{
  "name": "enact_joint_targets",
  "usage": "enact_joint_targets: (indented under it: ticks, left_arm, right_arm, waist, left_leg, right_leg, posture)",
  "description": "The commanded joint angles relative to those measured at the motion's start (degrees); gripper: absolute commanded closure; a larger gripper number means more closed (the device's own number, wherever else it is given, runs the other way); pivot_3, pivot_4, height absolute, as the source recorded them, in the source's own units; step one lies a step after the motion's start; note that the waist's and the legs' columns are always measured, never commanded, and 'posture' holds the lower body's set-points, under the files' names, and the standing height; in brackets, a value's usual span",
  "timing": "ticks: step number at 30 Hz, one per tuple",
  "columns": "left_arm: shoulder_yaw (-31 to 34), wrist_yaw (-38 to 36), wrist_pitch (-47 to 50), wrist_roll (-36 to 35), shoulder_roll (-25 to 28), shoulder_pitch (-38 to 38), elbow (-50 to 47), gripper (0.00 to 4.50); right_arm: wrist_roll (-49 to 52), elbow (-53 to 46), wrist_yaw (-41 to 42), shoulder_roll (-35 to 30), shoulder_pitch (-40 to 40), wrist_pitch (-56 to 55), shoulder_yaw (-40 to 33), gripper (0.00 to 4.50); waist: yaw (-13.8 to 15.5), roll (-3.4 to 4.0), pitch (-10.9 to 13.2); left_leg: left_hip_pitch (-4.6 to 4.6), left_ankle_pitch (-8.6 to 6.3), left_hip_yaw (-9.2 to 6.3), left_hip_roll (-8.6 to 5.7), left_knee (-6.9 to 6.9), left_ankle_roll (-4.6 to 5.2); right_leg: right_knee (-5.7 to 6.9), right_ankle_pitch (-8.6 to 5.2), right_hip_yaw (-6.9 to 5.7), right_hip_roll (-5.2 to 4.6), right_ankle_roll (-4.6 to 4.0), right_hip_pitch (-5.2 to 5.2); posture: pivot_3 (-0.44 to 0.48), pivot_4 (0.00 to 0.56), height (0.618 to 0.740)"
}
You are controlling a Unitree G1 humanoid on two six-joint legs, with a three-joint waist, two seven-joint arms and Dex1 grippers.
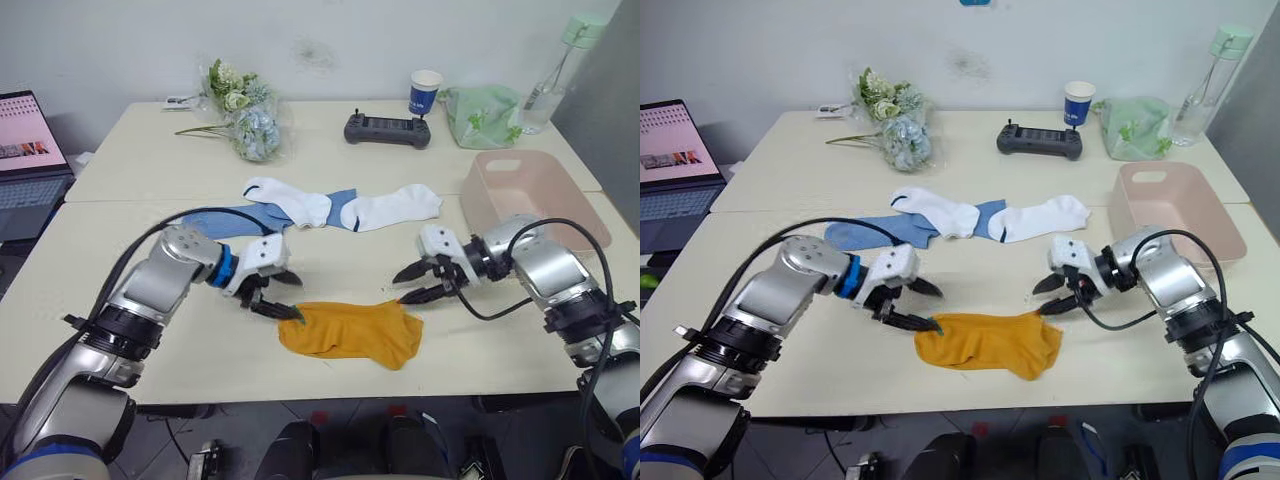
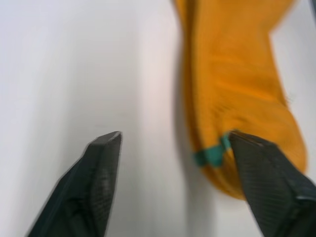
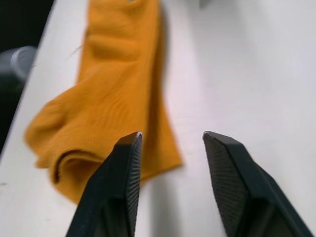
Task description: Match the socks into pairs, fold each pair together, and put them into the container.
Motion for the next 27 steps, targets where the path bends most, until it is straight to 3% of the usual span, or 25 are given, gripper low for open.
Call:
enact_joint_targets:
  ticks: [1, 9, 17, 20, 23, 27]
  left_arm:
    - [8.9, 3.0, 4.6, -5.7, 1.8, 5.4, -7.2, 0.81]
    - [18.9, 17.4, 10.4, -8.5, -0.7, 22.3, -23.4, 0.81]
    - [16.6, 23.8, 10.1, -7.2, -4.4, 26.7, -24.4, 0.81]
    - [15.7, 24.1, 10.0, -7.3, -4.8, 26.6, -23.8, 1.43]
    - [14.1, 22.6, 9.6, -7.3, -4.2, 26.8, -23.2, 2.37]
    - [13.6, 22.4, 9.5, -7.4, -4.1, 26.8, -23.3, 3.69]
  right_arm:
    - [4.5, -9.1, -3.7, -2.4, 4.1, 6.5, -7.5, 2.4]
    - [12.0, -29.0, -13.8, -4.6, 21.3, 21.7, -16.3, 2.4]
    - [11.7, -34.3, -21.1, -2.7, 30.3, 22.8, -15.2, 2.4]
    - [10.9, -33.7, -22.0, -2.4, 31.3, 21.3, -14.1, 2.4]
    - [12.1, -35.0, -22.3, -2.0, 32.1, 22.0, -13.6, 2.4]
    - [12.8, -35.9, -22.6, -1.7, 33.0, 22.4, -13.4, 3.36]
  waist:
    - [-0.3, 0.01, 0.0]
    - [0.2, 0.01, 0.0]
    - [0.8, 0.01, 0.0]
    - [0.8, 0.01, 0.0]
    - [0.8, 0.01, 0.0]
    - [0.8, 0.01, 0.0]
  left_leg:
    - [-0.01, 0.0, -0.01, 0.0, -0.02, 0.0]
    - [-0.02, 0.0, -0.01, -0.02, 0.0, 0.01]
    - [0.04, -0.01, 0.05, -0.04, -0.01, 0.02]
    - [0.06, -0.01, 0.06, -0.04, -0.03, 0.02]
    - [0.06, -0.01, 0.05, -0.03, -0.03, 0.02]
    - [0.06, -0.01, 0.06, -0.03, -0.04, 0.02]
  right_leg:
    - [-0.01, 0.0, 0.02, -0.01, 0.0, -0.03]
    - [0.05, 0.02, 0.1, -0.08, -0.02, -0.01]
    - [0.0, 0.02, 0.12, -0.08, -0.02, 0.07]
    - [-0.01, 0.02, 0.13, -0.08, -0.02, 0.09]
    - [-0.02, 0.02, 0.11, -0.07, -0.02, 0.09]
    - [-0.02, 0.02, 0.12, -0.07, -0.02, 0.09]
  posture:
    - [0.0, 0.15, 0.74]
    - [0.0, 0.15, 0.74]
    - [0.0, 0.15, 0.74]
    - [0.0, 0.15, 0.74]
    - [0.0, 0.15, 0.74]
    - [0.0, 0.15, 0.74]
